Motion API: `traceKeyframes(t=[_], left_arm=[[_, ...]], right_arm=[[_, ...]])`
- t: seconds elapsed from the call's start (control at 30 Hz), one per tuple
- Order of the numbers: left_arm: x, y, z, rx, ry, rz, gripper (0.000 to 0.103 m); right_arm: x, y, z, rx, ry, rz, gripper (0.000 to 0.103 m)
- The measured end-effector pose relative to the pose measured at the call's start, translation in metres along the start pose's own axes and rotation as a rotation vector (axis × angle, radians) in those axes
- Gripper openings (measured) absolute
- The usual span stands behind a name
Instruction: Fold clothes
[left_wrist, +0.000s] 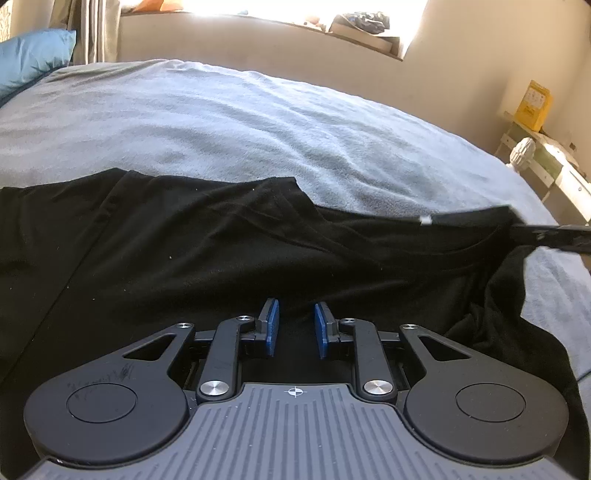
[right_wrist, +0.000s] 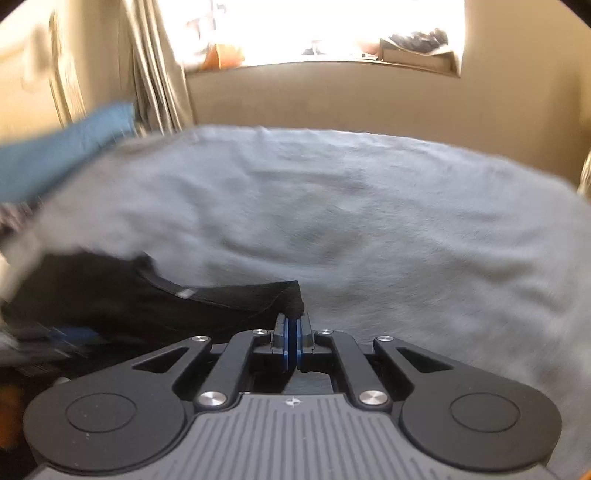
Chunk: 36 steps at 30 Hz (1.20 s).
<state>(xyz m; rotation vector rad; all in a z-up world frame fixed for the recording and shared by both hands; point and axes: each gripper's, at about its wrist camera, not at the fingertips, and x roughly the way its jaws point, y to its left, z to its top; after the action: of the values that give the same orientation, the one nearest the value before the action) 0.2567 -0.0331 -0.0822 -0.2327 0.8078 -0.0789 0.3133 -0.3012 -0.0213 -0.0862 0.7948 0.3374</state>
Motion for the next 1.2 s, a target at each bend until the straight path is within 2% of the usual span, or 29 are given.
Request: traceKeyframes(t=[0.17, 0.23, 0.3, 0.4, 0.43, 0.53, 0.63, 0.67, 0.8, 0.93, 1.13, 1.2], left_arm=[[0.0, 0.0, 0.003, 0.009, -0.002, -0.002, 0.021], [-0.001, 0.002, 0.005, 0.002, -0.002, -0.009, 0.021], [-0.002, 0.003, 0.007, -0.002, -0.003, -0.016, 0.021], [-0.005, 0.006, 0.011, -0.005, -0.006, -0.034, 0.021], [-0.006, 0.007, 0.013, -0.004, -0.01, -0.039, 0.021], [-0.013, 0.014, 0.026, 0.0, -0.047, -0.055, 0.021], [-0.007, 0.027, 0.052, -0.01, -0.068, -0.043, 0.027], [-0.001, 0.028, 0.063, -0.004, -0.053, -0.048, 0.032], [0.026, 0.024, 0.094, 0.053, 0.0, -0.082, 0.033], [0.05, 0.014, 0.103, 0.08, 0.067, -0.059, 0.032], [0.059, 0.003, 0.096, 0.155, 0.107, 0.016, 0.019], [0.059, 0.001, 0.094, 0.173, 0.114, 0.032, 0.01]], right_arm=[[0.032, -0.009, -0.001, 0.008, 0.026, -0.02, 0.003], [0.047, -0.014, -0.002, 0.039, 0.081, -0.012, 0.005], [0.057, -0.024, -0.002, 0.083, 0.125, -0.012, 0.015], [0.042, -0.045, 0.0, 0.217, 0.068, 0.022, 0.038], [0.036, -0.053, 0.0, 0.263, 0.047, 0.035, 0.039], [0.024, -0.071, 0.002, 0.372, 0.008, 0.086, 0.041], [0.035, -0.067, 0.002, 0.349, 0.082, 0.112, 0.041], [0.039, -0.066, 0.001, 0.354, 0.105, 0.117, 0.041], [0.05, -0.069, -0.006, 0.45, 0.145, 0.167, 0.041], [0.055, -0.072, -0.007, 0.488, 0.162, 0.184, 0.041], [0.053, -0.075, -0.006, 0.482, 0.167, 0.199, 0.041], [0.054, -0.074, -0.007, 0.479, 0.173, 0.205, 0.039]])
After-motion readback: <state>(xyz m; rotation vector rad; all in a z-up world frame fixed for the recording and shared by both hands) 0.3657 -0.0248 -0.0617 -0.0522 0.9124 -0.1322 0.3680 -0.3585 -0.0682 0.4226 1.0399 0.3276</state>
